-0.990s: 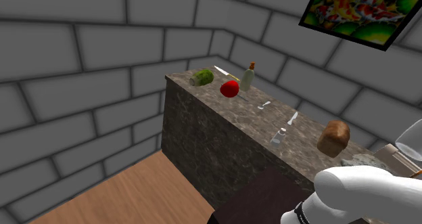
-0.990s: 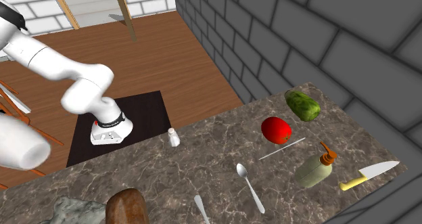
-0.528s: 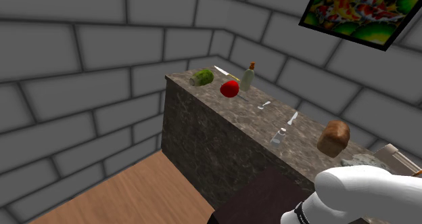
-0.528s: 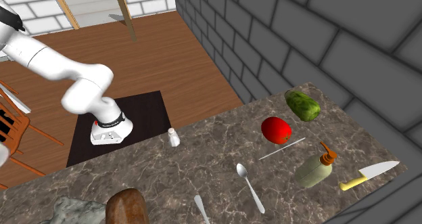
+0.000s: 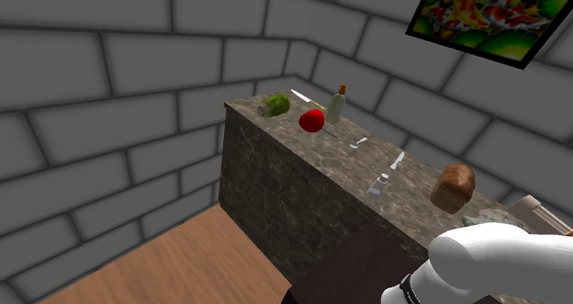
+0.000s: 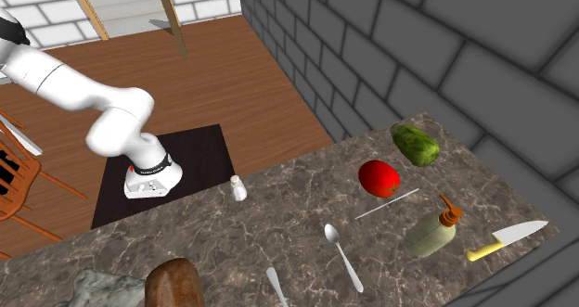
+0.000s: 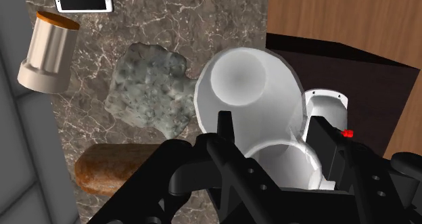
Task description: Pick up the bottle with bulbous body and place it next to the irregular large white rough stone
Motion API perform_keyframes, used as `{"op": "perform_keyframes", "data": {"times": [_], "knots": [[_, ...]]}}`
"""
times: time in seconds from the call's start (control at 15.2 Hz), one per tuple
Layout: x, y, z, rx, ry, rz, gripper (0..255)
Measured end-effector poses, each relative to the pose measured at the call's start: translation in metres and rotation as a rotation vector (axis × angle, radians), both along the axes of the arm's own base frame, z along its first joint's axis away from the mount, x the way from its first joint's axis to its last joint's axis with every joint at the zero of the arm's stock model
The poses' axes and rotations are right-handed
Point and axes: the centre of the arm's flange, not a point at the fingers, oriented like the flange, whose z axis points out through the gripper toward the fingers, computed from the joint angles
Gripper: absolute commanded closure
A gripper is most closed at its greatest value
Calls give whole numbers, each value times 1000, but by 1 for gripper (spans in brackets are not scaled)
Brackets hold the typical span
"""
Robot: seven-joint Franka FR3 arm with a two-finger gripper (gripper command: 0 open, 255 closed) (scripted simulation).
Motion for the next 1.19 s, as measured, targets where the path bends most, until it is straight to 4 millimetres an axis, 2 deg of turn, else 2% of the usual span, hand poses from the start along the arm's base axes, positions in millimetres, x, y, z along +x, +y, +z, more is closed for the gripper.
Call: {"op": "perform_keyframes", "data": {"times": [1.19], "knots": [[-3,1,-93,0,0,1,255]]}}
